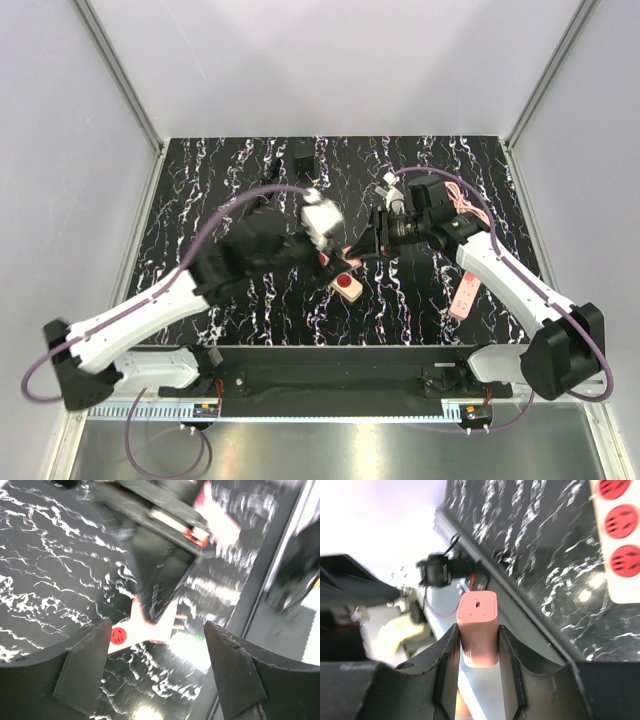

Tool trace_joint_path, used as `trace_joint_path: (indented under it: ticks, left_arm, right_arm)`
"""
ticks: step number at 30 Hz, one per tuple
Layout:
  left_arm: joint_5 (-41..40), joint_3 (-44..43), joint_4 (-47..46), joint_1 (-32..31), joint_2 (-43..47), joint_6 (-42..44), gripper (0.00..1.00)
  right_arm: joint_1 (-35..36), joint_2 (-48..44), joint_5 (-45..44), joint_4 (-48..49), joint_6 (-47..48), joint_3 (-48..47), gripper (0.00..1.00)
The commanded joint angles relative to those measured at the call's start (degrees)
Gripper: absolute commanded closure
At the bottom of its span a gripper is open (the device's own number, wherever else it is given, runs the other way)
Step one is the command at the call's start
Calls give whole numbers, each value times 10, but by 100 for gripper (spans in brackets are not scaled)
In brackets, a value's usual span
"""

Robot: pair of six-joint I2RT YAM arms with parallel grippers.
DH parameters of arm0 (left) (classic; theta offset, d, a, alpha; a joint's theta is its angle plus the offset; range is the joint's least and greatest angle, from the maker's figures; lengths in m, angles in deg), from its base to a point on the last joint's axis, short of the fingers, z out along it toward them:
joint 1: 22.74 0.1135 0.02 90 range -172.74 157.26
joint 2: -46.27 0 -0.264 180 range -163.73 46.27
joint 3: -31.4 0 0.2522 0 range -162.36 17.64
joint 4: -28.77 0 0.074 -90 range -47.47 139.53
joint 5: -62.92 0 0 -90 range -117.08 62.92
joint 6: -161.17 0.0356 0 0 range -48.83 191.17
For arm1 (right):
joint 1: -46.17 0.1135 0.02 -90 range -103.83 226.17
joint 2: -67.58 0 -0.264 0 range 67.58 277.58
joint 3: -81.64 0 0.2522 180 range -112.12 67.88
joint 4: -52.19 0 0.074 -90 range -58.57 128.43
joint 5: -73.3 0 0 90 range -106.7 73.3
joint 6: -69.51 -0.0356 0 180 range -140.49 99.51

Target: Insert the plug

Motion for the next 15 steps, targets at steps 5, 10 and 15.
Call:
trace_joint_path:
  ticks: [5,10,15]
  left_arm:
    - [268,123,-222,190,138,-268,21]
    - [324,148,-332,230,141,-375,22]
    - [373,182,-521,240,113,-512,23]
  right_arm:
    - [5,-82,-65,200,-79,-22,100]
    - [5,-128,-64,458,-234,60,100]
    - [5,-147,-81,659,-321,126,100]
